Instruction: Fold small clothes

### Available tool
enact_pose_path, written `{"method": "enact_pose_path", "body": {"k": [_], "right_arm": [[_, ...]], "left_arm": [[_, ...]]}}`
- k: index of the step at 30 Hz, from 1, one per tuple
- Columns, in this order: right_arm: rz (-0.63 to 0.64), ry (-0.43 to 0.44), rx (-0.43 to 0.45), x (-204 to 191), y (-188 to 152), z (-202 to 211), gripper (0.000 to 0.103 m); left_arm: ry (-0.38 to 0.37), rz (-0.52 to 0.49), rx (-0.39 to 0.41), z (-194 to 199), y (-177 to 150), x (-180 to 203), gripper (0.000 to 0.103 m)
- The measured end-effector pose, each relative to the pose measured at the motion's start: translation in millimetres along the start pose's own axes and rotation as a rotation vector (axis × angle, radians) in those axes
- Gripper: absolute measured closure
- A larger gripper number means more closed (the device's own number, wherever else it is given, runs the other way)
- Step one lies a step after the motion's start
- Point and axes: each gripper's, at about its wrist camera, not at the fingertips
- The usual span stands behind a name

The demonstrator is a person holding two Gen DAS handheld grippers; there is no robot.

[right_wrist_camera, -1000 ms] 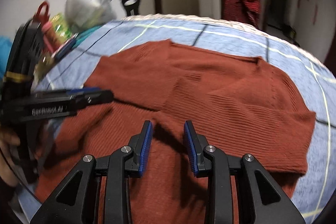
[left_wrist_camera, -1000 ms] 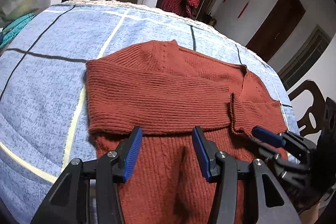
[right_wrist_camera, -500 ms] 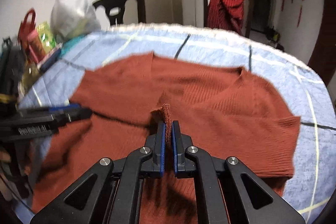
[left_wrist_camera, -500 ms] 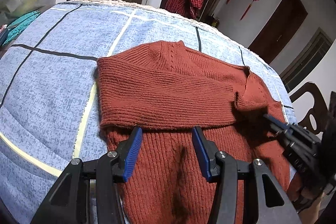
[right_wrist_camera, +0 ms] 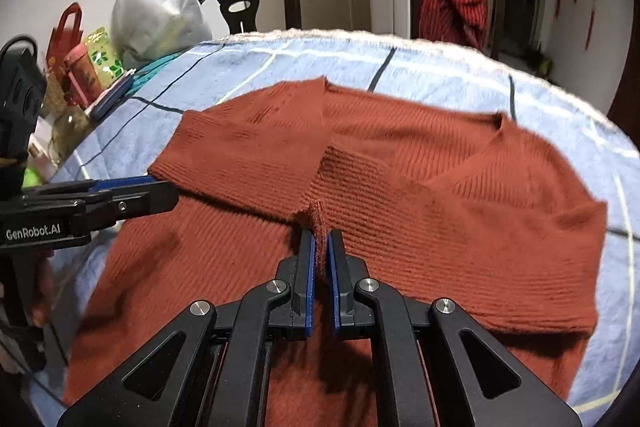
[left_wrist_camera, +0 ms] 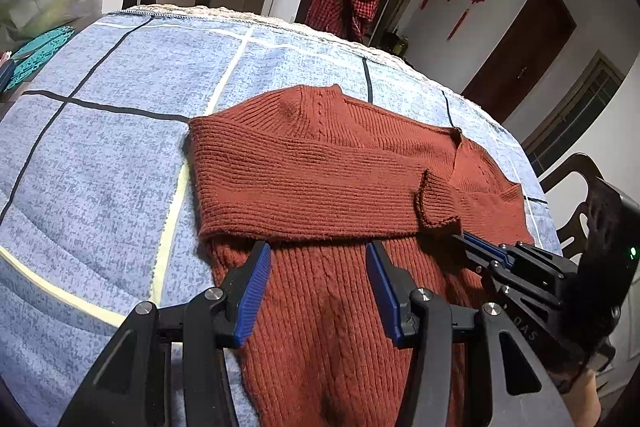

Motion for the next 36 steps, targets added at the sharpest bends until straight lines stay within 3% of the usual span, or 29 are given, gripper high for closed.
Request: {"method": "enact_pose_path", "body": {"k": [4, 6, 8, 11, 14, 16, 17, 21, 26, 29, 30, 31, 36], "right_arm": [[-0.052, 0.026, -0.026, 11, 1, 2, 0.091], [-0.084, 0.065, -0.035, 19, -1, 10, 0.074], [-0.113, 0.097, 0.004, 32, -2, 26, 0.070], [-0.175, 0.110, 0.056, 61, -3, 52, 0.070], [-0.261, -0.038, 0.141, 97, -5, 76, 0.070], [-0.362, -0.186, 0.146, 129, -8, 84, 0.070], [-0.390, -0.220, 0.135, 140, -9, 84, 0.070], [-0.512, -0.148, 0.070, 177, -14, 68, 0.070], [-0.559, -0.090, 0.076, 189, -7, 50, 0.070], [-0.610, -0.098, 0.048, 195, -8, 40, 0.071], [-0.596, -0.117, 0.060, 194, -8, 41, 0.086], [-0.574, -0.154, 0.068, 193, -7, 42, 0.091], [-0.494, -0.250, 0.063, 188, -8, 39, 0.089]], "left_arm": [[-0.011, -0.016, 0.008, 7, -1, 1, 0.048], [-0.024, -0.019, 0.013, 11, -1, 1, 0.047], [-0.030, -0.037, 0.016, 13, -1, 3, 0.047], [-0.044, -0.068, 0.024, 16, 3, 11, 0.045], [-0.063, -0.087, 0.028, 13, 8, 21, 0.044], [-0.082, -0.099, 0.024, 7, 13, 30, 0.044], [-0.093, -0.111, 0.021, 4, 16, 36, 0.044], [-0.119, -0.152, 0.021, -10, 26, 61, 0.044], [-0.127, -0.172, -0.020, -34, 31, 85, 0.044], [-0.125, -0.180, -0.051, -46, 31, 91, 0.044], [-0.126, -0.184, -0.060, -50, 30, 93, 0.044], [-0.108, -0.189, -0.064, -53, 29, 94, 0.044], [-0.020, -0.226, -0.092, -62, 22, 91, 0.044]]}}
Point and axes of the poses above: each gripper's, at about its wrist camera, not at the fingertips, and z roughly against the way its jaws point, x to its right, y to its top, and after that the axes turned 4 degrees about -z, right-handed
